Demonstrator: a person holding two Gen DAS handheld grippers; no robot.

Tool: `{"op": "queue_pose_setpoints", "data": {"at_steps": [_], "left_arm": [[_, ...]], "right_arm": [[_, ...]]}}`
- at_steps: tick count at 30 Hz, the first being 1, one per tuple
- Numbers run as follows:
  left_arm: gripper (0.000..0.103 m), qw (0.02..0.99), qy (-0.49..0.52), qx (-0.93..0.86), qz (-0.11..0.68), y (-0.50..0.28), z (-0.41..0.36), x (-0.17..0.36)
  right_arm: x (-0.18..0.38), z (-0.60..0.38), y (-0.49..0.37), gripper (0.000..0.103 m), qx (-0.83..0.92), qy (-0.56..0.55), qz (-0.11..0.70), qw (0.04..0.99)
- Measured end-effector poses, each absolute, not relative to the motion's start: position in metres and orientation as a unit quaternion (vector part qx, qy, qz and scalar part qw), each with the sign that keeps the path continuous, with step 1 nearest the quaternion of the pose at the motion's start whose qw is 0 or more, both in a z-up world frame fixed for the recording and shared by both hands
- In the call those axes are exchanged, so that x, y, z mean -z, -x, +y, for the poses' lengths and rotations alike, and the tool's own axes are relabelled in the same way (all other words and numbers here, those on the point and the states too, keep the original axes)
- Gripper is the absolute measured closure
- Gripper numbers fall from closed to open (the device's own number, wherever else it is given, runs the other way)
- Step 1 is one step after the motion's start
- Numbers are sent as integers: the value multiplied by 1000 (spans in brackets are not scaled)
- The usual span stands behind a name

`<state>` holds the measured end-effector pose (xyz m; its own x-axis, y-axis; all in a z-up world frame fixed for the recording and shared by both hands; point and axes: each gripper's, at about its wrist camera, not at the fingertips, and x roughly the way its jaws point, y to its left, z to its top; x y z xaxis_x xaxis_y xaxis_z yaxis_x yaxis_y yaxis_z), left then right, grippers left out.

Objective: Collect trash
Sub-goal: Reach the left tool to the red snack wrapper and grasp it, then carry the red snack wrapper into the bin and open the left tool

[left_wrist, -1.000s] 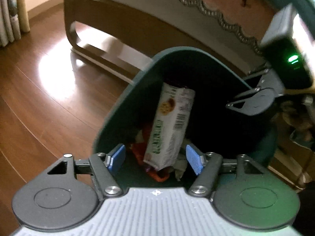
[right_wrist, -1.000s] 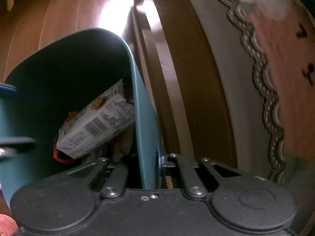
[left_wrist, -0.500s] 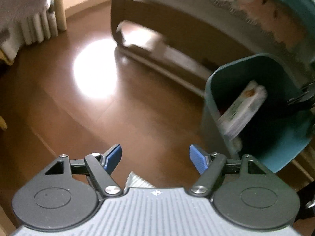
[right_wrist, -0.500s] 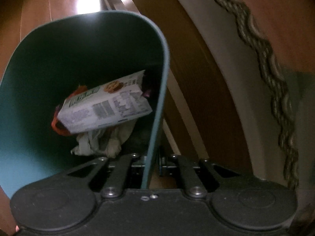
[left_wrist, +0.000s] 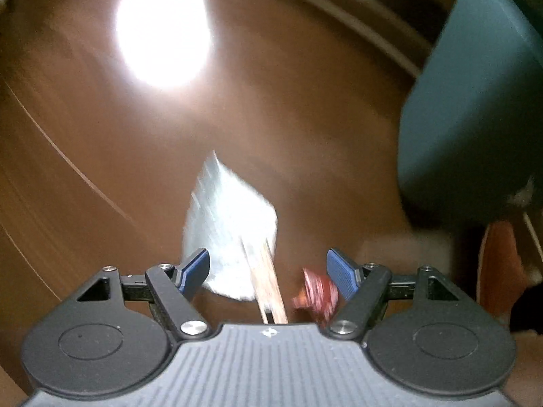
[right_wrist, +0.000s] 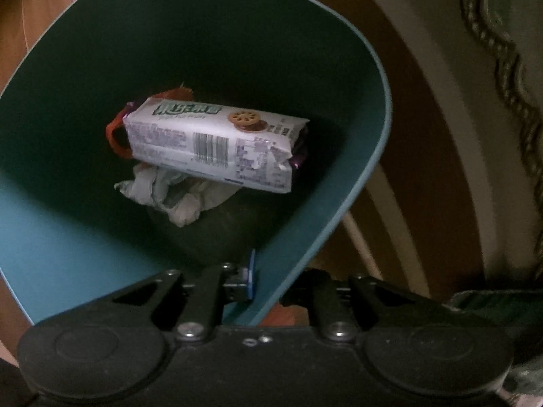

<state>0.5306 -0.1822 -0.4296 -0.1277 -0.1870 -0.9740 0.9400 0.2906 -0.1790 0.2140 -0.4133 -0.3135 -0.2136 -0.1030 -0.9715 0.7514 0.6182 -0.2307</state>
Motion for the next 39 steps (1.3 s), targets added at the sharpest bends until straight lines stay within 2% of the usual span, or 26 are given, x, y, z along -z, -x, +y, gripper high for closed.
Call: {"op": "queue_pose_setpoints", "data": {"at_steps": [10,16,20,24,31,39], "left_arm": [[28,520,-406,542,520,-448,-177,485],[29,517,-476,553,447,-412,-175,510],[57,511,-503,550,429,-402,-172,522],[66,516,-503,548,426,-399,-171,528],[68,550,-455,533,454,-418,-175,511],[68,612,-366,516,475,-457,-186,454]], "right_arm": [[315,-413,-214,91,373,-248,684,576],[317,-413,-210,91,375,-248,682,577],[316,-413,-211,91,375,-250,682,577],[315,-413,-209,91,376,-251,680,577],[310,-413,-213,91,372,-241,680,584],[305,-414,-213,92,371,-218,679,595]]}}
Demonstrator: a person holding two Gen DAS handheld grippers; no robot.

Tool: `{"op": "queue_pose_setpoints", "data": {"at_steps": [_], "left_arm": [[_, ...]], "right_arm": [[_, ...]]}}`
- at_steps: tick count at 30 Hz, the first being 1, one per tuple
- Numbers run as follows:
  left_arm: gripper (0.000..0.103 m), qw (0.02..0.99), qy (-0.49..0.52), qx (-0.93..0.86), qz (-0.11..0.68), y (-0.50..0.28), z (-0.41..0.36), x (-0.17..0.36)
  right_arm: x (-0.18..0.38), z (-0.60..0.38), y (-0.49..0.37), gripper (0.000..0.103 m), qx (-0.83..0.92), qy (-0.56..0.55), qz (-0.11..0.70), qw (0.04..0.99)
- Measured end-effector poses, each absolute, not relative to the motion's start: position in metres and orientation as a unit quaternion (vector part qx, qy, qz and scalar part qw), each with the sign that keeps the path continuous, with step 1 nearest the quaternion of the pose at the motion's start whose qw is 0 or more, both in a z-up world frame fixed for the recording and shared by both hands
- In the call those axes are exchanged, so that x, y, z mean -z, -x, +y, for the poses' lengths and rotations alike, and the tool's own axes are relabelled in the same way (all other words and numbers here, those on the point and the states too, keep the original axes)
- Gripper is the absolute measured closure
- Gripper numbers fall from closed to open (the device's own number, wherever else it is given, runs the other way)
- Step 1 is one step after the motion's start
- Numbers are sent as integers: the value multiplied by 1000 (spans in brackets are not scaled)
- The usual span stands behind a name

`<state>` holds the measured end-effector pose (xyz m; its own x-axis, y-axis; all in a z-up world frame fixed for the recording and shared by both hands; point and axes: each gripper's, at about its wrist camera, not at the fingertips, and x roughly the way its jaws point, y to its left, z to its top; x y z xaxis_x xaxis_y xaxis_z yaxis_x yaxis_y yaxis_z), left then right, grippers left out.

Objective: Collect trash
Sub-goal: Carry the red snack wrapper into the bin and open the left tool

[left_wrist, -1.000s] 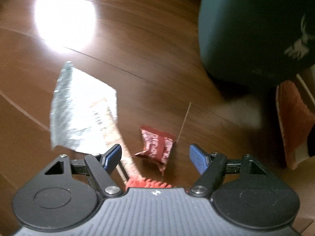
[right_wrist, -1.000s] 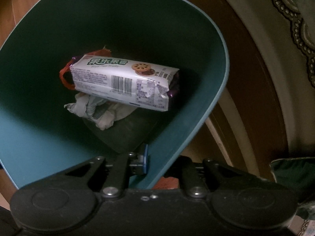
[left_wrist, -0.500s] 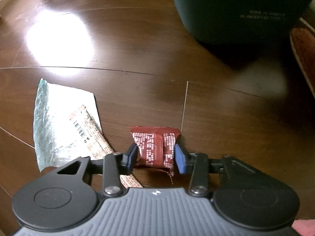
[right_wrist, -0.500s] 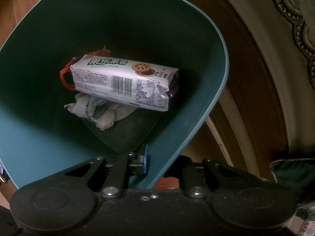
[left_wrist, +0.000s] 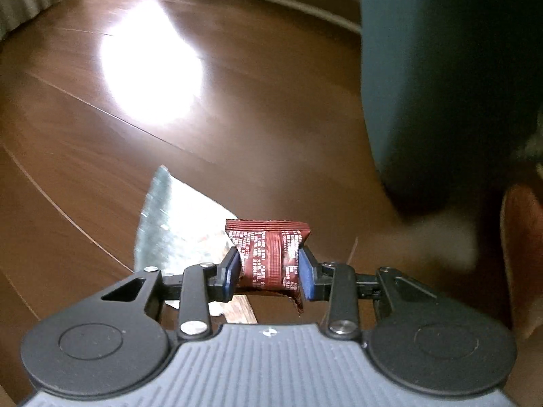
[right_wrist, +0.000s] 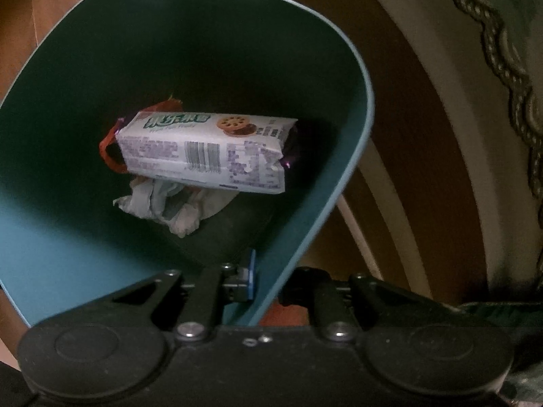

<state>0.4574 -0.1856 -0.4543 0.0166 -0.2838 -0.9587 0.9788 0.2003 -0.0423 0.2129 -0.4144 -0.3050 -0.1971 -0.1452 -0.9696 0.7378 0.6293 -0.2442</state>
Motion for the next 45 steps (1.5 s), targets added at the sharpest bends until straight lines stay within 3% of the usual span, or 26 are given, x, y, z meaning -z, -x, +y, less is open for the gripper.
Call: {"op": "queue_pose_setpoints", "data": {"at_steps": [17,23,33,42,45], "left_arm": [[68,701,-267,531,394,-509,-198,297],[68,660,-262,606,359,-475,-227,242],[68,559,-298,659,405,-399,-299,294],[67,557,-346,634,409,-371,-314,325],[55,567,-335,633,408,-376,-304,320]], "right_arm": [[283,-433,-272,97,371,-99,665,641],[280,-425,-293,97,356,-50,671,648],[272,-419,-303,95,332,-22,678,656],[265,-436,-292,95,339,-61,669,658],[266,-437,-293,95,333,-66,669,661]]}}
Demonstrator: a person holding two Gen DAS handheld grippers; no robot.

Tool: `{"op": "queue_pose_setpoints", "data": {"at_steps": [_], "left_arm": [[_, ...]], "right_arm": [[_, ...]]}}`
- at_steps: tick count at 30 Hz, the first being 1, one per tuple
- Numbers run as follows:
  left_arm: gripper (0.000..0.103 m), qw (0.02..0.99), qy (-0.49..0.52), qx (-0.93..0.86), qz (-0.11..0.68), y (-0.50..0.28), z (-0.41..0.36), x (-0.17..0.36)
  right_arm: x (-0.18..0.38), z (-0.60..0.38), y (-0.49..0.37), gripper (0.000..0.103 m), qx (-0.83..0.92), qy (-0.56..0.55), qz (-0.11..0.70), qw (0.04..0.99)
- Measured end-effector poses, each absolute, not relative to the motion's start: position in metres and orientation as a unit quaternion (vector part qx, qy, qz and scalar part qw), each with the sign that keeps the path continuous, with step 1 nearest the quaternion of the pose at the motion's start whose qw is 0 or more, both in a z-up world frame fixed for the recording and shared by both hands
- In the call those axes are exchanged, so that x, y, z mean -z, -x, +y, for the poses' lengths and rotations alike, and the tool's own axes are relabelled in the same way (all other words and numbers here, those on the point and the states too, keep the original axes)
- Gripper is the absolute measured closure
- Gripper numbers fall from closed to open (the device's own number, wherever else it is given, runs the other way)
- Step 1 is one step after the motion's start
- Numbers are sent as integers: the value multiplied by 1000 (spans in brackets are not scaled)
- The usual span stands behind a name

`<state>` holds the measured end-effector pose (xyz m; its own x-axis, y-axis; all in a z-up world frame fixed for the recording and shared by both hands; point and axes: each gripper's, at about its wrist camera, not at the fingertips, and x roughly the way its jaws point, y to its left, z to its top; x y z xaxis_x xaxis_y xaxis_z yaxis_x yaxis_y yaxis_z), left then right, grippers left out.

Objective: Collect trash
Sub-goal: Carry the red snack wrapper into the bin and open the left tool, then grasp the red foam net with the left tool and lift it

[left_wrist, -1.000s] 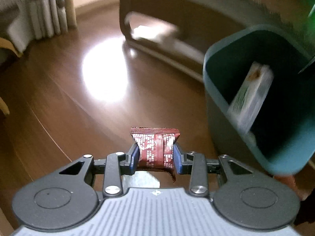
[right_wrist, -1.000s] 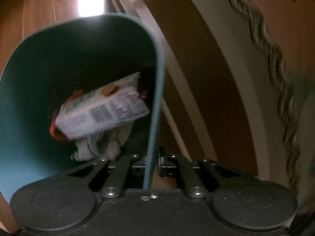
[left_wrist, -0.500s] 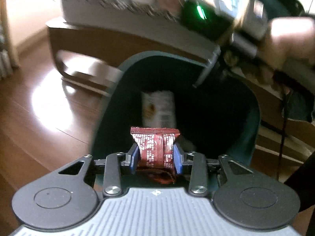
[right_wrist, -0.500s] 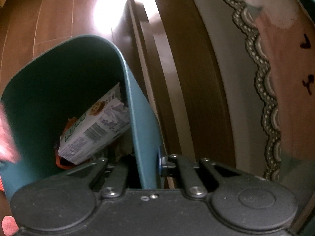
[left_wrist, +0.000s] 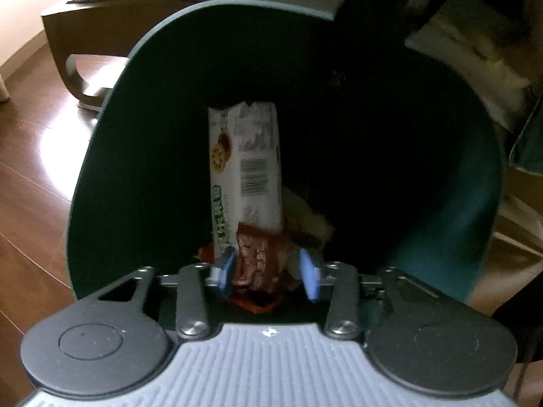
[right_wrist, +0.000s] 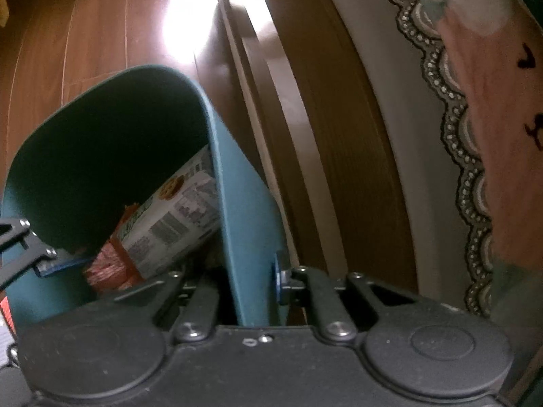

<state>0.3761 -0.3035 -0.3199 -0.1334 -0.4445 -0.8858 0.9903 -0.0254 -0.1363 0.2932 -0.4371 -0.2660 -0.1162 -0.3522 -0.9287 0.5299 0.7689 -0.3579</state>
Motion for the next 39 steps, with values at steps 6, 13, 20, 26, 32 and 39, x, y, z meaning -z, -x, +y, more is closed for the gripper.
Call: {"op": "queue_pose_setpoints", "data": {"at_steps": [6,13,20,26,32,39], "left_arm": [[36,601,-283,633,397,-398,-272,286],[36,687,-202,577,392,-471,-190,244],[36,774,-207,451,392,-531,-131,249],[36,746,-250,450,423,-539,-126,302],[36,676,-291,477,481,-514,-143,391],[36,630,-338,459,527,-505,-167,476]], "right_arm": [[261,-440,-304,95,319,-75,660,676],[257,-451,-325,93,312,-133,626,702],[265,-454,-356,93,303,-177,601,718],[266,-476,-359,91,332,-264,562,710],[271,-488,-341,92,354,-311,551,689],[280,-475,-316,98,353,-300,573,676]]}}
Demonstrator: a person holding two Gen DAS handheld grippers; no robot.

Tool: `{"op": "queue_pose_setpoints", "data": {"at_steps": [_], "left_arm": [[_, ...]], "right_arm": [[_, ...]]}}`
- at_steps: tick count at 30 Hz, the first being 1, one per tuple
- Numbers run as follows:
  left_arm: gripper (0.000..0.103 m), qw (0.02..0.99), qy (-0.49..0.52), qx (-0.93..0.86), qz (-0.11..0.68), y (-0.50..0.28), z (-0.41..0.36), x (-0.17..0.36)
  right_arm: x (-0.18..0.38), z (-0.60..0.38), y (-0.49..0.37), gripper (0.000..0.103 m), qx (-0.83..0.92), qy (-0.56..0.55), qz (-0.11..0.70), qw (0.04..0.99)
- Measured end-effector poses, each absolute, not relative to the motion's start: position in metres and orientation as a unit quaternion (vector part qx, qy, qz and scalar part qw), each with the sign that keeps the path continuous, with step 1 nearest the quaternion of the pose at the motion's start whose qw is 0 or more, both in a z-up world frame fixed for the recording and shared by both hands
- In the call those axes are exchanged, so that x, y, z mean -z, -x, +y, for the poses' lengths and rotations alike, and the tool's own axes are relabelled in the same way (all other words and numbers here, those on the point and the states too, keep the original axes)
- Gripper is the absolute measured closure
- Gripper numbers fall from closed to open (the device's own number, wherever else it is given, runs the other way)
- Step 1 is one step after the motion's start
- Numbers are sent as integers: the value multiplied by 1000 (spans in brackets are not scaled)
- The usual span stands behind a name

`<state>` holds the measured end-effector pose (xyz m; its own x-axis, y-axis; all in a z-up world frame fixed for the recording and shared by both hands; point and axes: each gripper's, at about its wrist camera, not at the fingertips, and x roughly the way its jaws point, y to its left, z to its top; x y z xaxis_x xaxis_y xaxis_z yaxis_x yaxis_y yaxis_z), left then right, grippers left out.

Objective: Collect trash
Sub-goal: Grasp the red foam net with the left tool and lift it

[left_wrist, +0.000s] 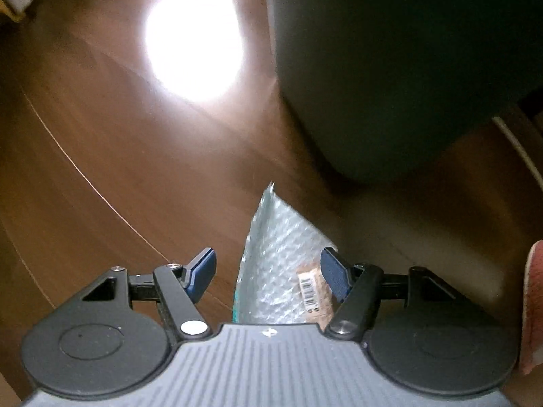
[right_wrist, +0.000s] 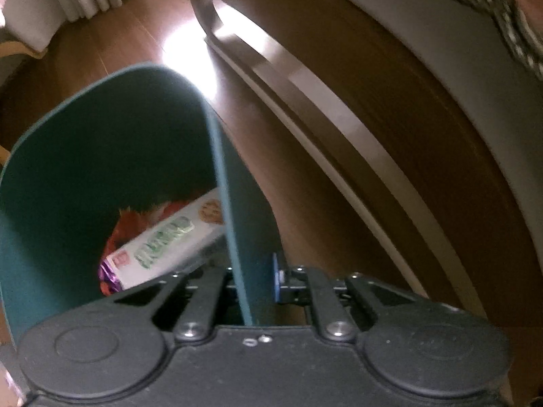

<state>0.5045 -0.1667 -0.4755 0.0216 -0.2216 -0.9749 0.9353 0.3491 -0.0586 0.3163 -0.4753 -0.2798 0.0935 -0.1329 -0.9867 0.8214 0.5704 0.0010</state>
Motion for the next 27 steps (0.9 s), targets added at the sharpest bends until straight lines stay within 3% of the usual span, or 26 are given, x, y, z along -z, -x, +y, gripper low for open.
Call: {"op": "queue_pose_setpoints", "data": {"at_steps": [15,22,24,27], "left_arm": [[36,562,-331,490,578,-441,-96,485],[36,517,-359,471,618,-417,-67,517],[38,523,-340,463,630,-416,-63,521],[60,539,-322,451,634,-419,-56,521]], "right_arm": [[309,-455,-286,96,303,-317,616,655],[322,-444,-292,89,291,-293,636,652],[319,-442,-290,89,286,-292,636,655],[314,-436,-288,87,276,-280,635,665]]}}
